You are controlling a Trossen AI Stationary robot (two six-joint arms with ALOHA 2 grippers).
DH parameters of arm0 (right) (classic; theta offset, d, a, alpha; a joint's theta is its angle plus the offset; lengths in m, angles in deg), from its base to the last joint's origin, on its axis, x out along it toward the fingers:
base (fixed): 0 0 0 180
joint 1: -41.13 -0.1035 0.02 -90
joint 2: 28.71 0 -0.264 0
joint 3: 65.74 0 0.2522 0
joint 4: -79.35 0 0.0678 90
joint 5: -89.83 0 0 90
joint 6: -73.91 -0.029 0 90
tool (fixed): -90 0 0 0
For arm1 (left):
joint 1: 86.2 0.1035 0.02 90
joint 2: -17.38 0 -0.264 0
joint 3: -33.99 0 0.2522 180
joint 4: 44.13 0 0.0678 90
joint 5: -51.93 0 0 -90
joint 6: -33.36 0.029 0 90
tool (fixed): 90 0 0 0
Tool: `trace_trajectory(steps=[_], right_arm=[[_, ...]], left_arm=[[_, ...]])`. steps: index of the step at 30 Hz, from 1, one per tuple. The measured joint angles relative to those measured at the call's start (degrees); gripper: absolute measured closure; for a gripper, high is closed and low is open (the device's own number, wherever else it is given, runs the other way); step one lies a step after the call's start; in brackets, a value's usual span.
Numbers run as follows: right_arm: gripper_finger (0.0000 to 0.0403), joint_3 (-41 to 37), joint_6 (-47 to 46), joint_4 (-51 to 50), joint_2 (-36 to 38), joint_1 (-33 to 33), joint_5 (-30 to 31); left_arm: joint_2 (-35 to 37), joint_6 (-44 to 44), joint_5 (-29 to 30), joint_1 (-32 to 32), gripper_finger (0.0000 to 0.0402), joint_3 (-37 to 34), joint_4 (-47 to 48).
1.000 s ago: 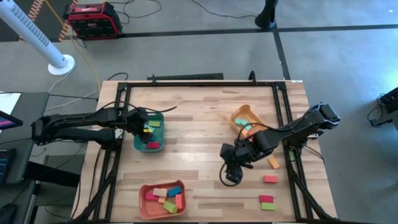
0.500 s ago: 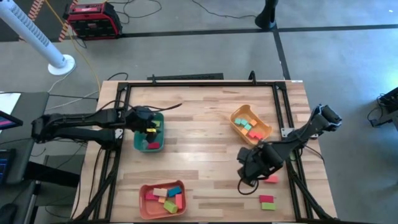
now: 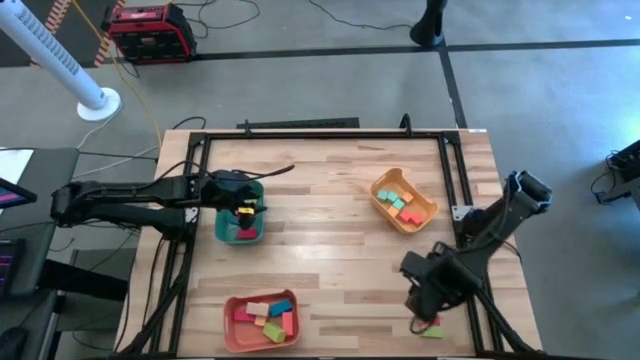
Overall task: Sort blocks by size
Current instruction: Put the thick orange rectangular block into the orange bin
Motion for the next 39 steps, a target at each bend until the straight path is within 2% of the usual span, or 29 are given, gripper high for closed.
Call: trace_trajectory(steps=[9,15,23,32,39], right_arm=[[0.0117,-5.48,-17.37,2.47,-0.05,-13.24,0.33],[0.0117,-11.48,-25.05,8.03,-0.04,-18.16,0.27],[0.0117,-17.14,-26.15,9.02,-0.02,-16.95,0.13],[0.0117,-22.77,-25.91,17.71,0.00,-15.95,1.84],[0.0117,-25.62,-25.77,19.75,0.00,-15.95,2.74]], left_arm=[[0.00,-2.45,-1.46,0.00,0.0187,0.00,-0.03],[0.00,-2.28,-1.49,0.00,0.0187,0.00,-0.03],[0.00,-1.67,-1.49,0.02,0.0187,0.00,-0.55],[-0.02,-1.74,-1.49,0.02,0.0187,0.00,-0.55],[-0.02,-1.75,-1.50,0.02,0.0187,0.00,-0.29]])
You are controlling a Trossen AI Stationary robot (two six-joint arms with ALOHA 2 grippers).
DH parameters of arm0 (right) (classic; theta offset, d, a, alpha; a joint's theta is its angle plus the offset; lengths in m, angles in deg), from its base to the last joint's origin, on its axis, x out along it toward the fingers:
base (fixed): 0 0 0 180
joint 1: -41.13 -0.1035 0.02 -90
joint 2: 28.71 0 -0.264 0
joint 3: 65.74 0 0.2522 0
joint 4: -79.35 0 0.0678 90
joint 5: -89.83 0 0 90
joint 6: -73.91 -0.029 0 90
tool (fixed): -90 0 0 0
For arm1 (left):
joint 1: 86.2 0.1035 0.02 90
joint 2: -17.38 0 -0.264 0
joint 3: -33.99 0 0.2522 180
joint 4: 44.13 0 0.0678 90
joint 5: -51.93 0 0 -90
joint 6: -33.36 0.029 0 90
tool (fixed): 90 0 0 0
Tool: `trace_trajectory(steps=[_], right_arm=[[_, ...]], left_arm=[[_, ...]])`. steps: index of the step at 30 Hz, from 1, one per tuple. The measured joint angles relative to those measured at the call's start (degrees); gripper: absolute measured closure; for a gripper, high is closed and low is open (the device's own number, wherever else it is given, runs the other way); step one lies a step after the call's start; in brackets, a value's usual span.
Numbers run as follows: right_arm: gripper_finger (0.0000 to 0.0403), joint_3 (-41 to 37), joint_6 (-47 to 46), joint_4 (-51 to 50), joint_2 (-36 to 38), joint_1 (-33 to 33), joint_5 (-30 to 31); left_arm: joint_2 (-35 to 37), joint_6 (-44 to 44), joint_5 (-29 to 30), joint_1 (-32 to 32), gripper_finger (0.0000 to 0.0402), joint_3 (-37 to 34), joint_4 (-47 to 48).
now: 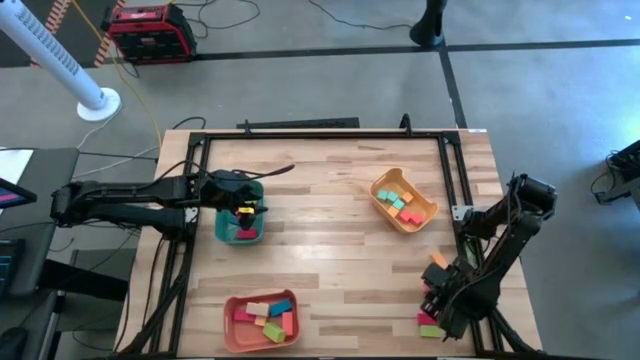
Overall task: Sort blocks by size
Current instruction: Put the thick orange rectangular block into the orange bin
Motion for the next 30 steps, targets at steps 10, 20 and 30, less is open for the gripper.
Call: trace_trajectory(steps=[10,20,30], right_arm=[[0.0117,-4.59,1.94,7.38,-0.02,0.21,0.24],[0.0123,-6.95,1.94,11.30,0.00,2.00,0.19],[0.0244,-7.61,2.03,16.12,0.08,4.27,-0.08]], left_arm=[[0.00,0.01,0.01,0.00,0.0187,0.00,0.18],[0.00,-0.10,0.01,0.00,0.0187,0.00,0.18],[0.00,-0.16,-0.19,0.00,0.0187,0.00,0.17]])
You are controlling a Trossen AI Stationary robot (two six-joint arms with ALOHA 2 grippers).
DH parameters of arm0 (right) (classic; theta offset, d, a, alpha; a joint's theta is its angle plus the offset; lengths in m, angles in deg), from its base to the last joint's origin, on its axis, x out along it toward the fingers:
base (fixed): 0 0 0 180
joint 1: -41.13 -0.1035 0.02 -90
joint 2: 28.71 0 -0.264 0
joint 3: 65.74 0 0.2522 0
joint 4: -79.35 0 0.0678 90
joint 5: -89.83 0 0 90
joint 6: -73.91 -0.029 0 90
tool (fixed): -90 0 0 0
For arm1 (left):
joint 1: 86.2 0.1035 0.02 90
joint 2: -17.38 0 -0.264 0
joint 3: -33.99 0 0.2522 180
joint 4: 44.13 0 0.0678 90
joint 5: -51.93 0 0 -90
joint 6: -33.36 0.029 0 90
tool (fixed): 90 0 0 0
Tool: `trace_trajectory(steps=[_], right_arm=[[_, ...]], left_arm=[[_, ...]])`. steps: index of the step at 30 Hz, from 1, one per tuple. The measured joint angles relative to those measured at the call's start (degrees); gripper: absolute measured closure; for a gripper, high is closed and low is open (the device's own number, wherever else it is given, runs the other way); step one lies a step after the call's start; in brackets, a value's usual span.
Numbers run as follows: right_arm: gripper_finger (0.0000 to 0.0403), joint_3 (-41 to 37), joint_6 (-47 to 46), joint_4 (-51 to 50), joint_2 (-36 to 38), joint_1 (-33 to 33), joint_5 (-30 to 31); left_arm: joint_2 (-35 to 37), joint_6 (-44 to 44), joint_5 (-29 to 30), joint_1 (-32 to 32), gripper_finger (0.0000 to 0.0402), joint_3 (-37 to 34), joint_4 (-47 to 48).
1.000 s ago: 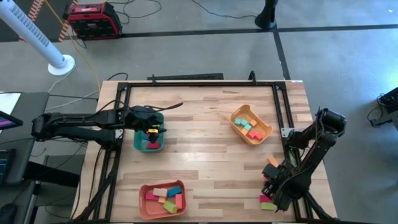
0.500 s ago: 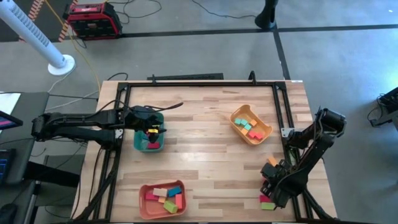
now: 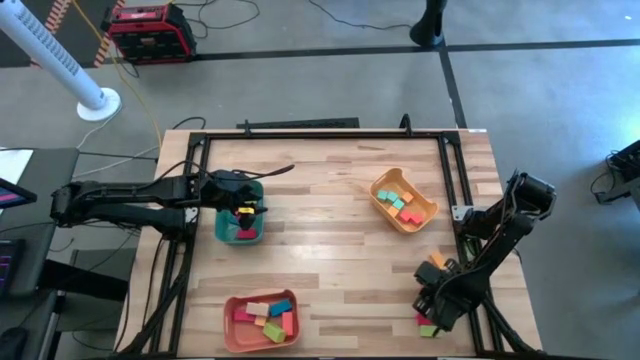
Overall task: Sort blocks by size
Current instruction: Put the thick orange rectangular block into the orange bin
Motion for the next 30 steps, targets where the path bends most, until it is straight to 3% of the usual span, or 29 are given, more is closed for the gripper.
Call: trace_trajectory(steps=[3,7,10,15,18,22,30], right_arm=[[0.0245,0.78,-0.04,1.82,-0.08,0.98,0.84],[0.0245,2.05,2.04,6.42,1.90,3.62,6.96],[0.0245,2.05,9.01,13.63,4.46,7.37,10.91],[0.0240,2.05,26.87,29.72,8.76,16.34,11.08],[0.0238,2.10,36.04,39.78,10.44,22.78,7.32],[0.0238,2.10,43.02,53.29,10.46,31.85,-2.57],[0.0238,2.10,45.78,67.68,10.17,46.93,-21.61]], left_arm=[[0.00,0.07,-0.84,0.00,0.0187,0.00,-0.02],[0.00,0.28,-1.31,0.00,0.0187,0.00,-0.02],[0.00,0.52,-1.36,0.00,0.0187,0.00,-0.07],[0.00,2.59,-5.13,0.00,0.0187,0.00,-1.86],[0.00,4.74,-9.91,0.00,0.0187,0.00,-4.14],[0.00,8.22,-14.35,-0.45,0.0187,0.00,-8.51],[0.00,10.22,-14.83,-3.97,0.0187,0.02,-20.86]])
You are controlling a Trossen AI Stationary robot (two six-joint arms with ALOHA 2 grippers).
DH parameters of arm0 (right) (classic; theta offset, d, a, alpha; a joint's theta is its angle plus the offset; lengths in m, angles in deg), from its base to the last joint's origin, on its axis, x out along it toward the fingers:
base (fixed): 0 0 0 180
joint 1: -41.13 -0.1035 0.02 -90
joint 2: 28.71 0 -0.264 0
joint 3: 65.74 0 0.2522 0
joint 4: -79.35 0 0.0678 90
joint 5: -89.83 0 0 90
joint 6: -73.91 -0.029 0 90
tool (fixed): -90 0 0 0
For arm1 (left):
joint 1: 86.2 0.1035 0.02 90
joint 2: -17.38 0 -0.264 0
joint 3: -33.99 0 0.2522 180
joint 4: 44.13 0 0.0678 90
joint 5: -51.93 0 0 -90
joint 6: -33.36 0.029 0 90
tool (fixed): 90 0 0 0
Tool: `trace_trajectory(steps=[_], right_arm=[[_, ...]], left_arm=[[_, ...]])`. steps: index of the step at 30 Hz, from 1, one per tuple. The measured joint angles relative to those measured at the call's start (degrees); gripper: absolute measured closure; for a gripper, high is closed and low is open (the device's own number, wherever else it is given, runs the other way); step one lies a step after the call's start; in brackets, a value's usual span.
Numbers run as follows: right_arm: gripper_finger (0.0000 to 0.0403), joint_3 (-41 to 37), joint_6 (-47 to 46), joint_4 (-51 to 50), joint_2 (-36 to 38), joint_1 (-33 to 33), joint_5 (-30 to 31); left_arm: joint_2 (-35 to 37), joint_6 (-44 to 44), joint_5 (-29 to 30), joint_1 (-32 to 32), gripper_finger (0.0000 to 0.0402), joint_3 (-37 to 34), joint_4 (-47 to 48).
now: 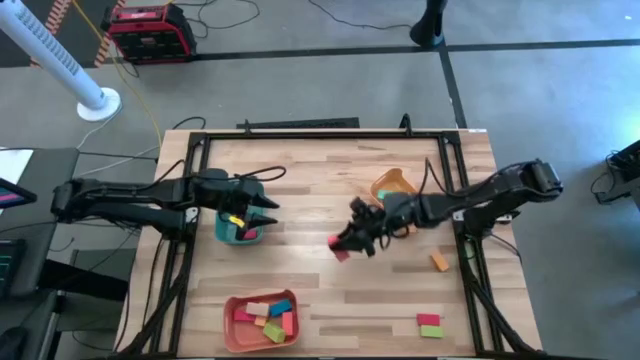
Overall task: Sort blocks by size
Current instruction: Put the thick orange rectangular block into the orange bin
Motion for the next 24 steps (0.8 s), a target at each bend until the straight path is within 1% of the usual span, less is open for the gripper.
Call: trace_trajectory(steps=[4,8,11,15,17,19,22,24], right_arm=[[0.0238,0.00,-1.50,1.53,0.02,4.15,-8.29],[0.0238,0.00,1.89,1.25,-0.19,6.45,-15.55],[0.0237,0.07,4.67,1.93,-2.64,8.31,-21.43],[0.0237,2.57,7.74,1.68,-9.96,9.99,-28.88],[0.0237,6.07,7.62,2.86,-14.33,10.48,-31.91],[0.0237,10.10,6.83,3.94,-18.85,10.72,-34.42],[0.0237,18.31,4.46,6.19,-25.58,10.44,-34.93],[0.0237,25.30,3.21,6.70,-30.25,10.01,-35.53]], left_arm=[[0.00,-0.07,0.09,-0.82,0.0187,0.02,-3.93],[0.00,-1.89,0.60,-1.83,0.0187,0.02,-4.29],[0.00,-3.03,3.10,-4.17,0.0187,0.02,-4.52],[0.02,-3.93,8.43,-8.80,0.0187,0.02,-6.50],[0.02,-3.95,9.42,-10.12,0.0186,0.04,-6.31],[0.02,-3.84,9.07,-10.93,0.0186,0.04,-4.78],[0.02,0.08,5.01,-11.18,0.0186,0.04,-1.08],[-0.02,2.88,2.76,-11.06,0.0186,0.02,0.78]])
